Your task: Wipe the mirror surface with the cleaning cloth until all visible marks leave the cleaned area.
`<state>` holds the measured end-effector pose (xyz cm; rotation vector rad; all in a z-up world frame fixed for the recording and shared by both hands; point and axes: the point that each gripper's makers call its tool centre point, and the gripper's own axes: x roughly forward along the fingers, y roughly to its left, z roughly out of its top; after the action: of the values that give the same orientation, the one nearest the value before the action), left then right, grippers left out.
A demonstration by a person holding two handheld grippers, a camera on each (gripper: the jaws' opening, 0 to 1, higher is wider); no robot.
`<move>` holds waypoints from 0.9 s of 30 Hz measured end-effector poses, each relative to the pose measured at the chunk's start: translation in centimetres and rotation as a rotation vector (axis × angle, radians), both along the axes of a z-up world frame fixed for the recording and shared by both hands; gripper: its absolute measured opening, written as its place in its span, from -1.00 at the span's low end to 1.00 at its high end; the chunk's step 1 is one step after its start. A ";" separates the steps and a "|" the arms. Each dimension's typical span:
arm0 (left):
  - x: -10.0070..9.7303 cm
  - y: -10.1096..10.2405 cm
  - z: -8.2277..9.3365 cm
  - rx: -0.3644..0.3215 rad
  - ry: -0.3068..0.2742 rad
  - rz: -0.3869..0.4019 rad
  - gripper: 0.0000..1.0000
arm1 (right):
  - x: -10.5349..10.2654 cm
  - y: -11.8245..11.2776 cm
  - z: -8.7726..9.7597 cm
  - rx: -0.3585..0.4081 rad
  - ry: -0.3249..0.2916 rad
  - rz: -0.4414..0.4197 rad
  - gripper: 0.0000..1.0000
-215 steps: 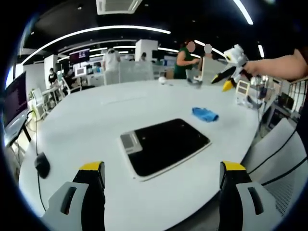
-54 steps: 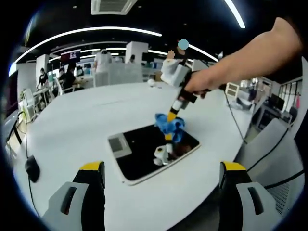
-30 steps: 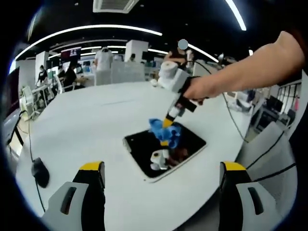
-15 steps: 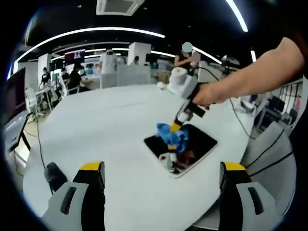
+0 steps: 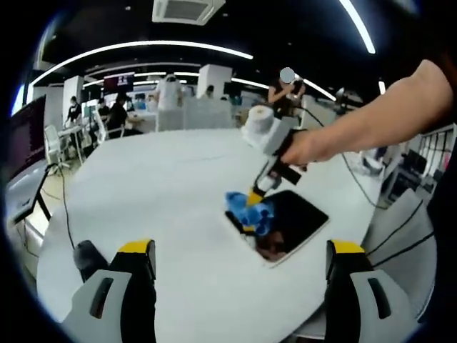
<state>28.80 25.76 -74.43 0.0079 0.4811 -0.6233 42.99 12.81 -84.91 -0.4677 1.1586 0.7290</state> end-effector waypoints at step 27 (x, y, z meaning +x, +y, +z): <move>-0.8 1.5 -0.1 0.021 0.008 0.050 0.99 | 0.2 2.1 -0.2 0.010 -0.010 0.042 -0.95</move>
<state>28.05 27.26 -74.51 0.0134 0.4948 -0.5691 43.19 14.89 -85.10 -0.4883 1.1378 0.7675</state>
